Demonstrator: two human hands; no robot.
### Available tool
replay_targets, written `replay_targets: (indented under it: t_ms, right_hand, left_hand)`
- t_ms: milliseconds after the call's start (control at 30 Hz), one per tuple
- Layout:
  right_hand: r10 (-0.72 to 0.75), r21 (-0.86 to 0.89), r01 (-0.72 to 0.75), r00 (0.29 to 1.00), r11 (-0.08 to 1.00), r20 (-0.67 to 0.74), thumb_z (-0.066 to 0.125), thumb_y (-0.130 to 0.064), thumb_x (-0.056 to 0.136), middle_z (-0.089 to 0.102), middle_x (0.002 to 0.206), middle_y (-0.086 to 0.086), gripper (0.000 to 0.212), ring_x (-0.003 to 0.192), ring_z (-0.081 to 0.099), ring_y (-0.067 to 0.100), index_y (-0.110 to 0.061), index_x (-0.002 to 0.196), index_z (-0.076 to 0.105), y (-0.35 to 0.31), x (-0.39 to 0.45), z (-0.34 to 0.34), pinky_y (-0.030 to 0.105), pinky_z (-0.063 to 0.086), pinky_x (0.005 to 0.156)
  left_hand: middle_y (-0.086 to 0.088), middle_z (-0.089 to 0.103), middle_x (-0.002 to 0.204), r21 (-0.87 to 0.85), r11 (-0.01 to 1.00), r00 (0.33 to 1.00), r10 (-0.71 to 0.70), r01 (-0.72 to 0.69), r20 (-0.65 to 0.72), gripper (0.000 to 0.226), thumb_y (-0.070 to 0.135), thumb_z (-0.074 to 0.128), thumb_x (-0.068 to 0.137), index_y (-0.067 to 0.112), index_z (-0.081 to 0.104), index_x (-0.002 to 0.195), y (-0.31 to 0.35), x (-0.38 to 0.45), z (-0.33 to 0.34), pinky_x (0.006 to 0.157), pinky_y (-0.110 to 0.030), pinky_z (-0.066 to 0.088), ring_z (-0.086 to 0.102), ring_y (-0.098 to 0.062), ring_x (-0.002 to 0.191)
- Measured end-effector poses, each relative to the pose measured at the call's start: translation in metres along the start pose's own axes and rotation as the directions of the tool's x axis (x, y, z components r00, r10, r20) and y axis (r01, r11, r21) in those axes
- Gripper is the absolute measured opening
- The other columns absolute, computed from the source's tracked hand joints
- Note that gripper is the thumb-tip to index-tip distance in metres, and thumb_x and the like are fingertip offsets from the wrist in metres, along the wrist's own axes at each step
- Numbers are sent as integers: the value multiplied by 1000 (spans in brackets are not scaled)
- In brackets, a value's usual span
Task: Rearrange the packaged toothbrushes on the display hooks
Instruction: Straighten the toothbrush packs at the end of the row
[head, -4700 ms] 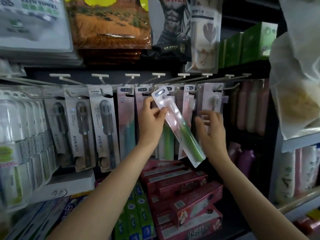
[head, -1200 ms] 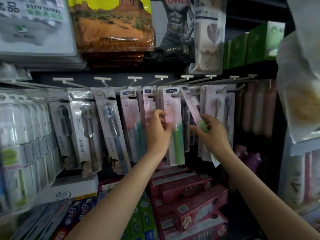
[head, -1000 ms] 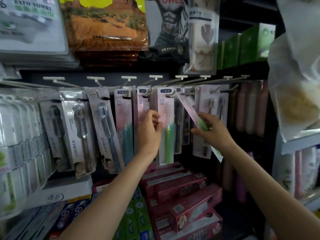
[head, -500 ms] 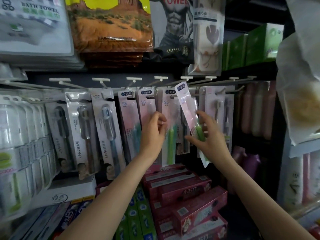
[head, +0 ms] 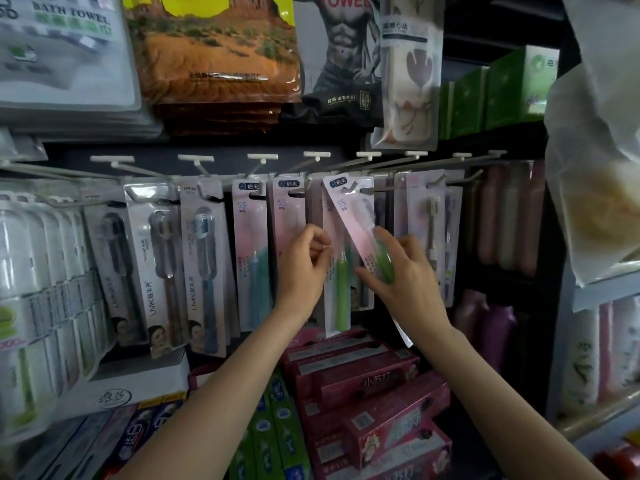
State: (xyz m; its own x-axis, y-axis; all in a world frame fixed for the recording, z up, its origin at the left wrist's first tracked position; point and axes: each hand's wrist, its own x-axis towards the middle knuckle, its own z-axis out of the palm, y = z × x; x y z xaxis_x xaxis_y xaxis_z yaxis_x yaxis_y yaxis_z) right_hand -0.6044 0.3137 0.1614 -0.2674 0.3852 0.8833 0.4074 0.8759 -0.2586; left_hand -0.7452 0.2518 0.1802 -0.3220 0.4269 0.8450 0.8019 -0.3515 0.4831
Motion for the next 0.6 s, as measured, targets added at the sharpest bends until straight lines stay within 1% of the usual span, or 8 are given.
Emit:
replay_targets:
  t_ms: [100, 167, 300, 367, 433, 533, 567, 600]
  right_hand:
    - [49, -108, -47, 999, 993, 23, 63, -43, 82, 46, 108, 9, 63, 68, 55, 26, -16, 135, 39, -9, -4, 6, 33, 47, 50]
    - [72, -123, -65, 996, 990, 57, 58, -47, 84, 46, 113, 10, 67, 70, 58, 28, -15, 137, 33, -16, -4, 13, 34, 48, 50]
    - [121, -89, -110, 985, 990, 122, 49, -53, 84, 42, 131, 10, 76, 91, 61, 32, -10, 141, 23, -21, -7, 29, 39, 53, 63]
    - [145, -76, -134, 976, 988, 164, 49, -54, 84, 38, 138, 11, 82, 99, 60, 33, -8, 144, 17, -20, -10, 35, 40, 51, 68]
    - [133, -51, -125, 969, 991, 207, 52, -53, 83, 37, 138, 14, 87, 102, 58, 33, -4, 144, 14, -18, -14, 38, 38, 50, 70]
    - [42, 48, -52, 980, 997, 193, 57, -49, 80, 44, 126, 15, 80, 109, 52, 29, 0, 138, 31, -7, -20, 33, 29, 45, 85]
    - [34, 80, -45, 990, 996, 137, 56, -48, 82, 45, 123, 15, 72, 112, 49, 27, -1, 133, 39, -1, -20, 27, 27, 41, 90]
    - [58, 99, -61, 998, 993, 34, 56, -44, 84, 45, 121, 16, 62, 112, 47, 27, -1, 128, 45, 6, -20, 19, 26, 37, 93]
  left_hand:
    - [8, 53, 78, -11, 1000, 1000, -5, 5, 9, 18, -2, 58, 85, 14, 51, 82, 1, 0, -4, 68, -7, 43, 53, 1, 73]
    - [10, 55, 78, -11, 1000, 1000, -17, 18, 12, 16, -1, 58, 86, 15, 53, 83, 0, 1, -5, 67, -7, 43, 54, 2, 74]
    - [8, 61, 83, -40, 999, 1000, -9, 10, 9, 11, 6, 56, 89, 13, 62, 95, -3, -3, -7, 70, -8, 45, 59, -3, 79]
    - [9, 62, 86, -36, 999, 1000, -10, 10, 19, 15, 17, 57, 91, 11, 64, 103, -2, -8, -5, 73, -8, 45, 58, 2, 80]
    - [8, 63, 85, 5, 1000, 1000, 4, -4, 21, 19, 24, 60, 88, 11, 67, 99, -3, -11, -1, 73, -10, 45, 58, 1, 79]
    - [-1, 64, 81, 89, 996, 1000, 6, -4, -21, 11, 21, 64, 85, 10, 67, 86, -8, -9, 6, 69, -17, 46, 58, -7, 73]
    - [-1, 62, 80, 96, 995, 1000, 0, 3, -29, 10, 19, 64, 85, 10, 67, 84, -9, -7, 6, 68, -16, 45, 56, -6, 72]
    - [1, 59, 79, 99, 995, 1000, 6, -3, -29, 9, 18, 64, 85, 10, 66, 83, -10, -7, 7, 67, -15, 43, 54, -3, 70]
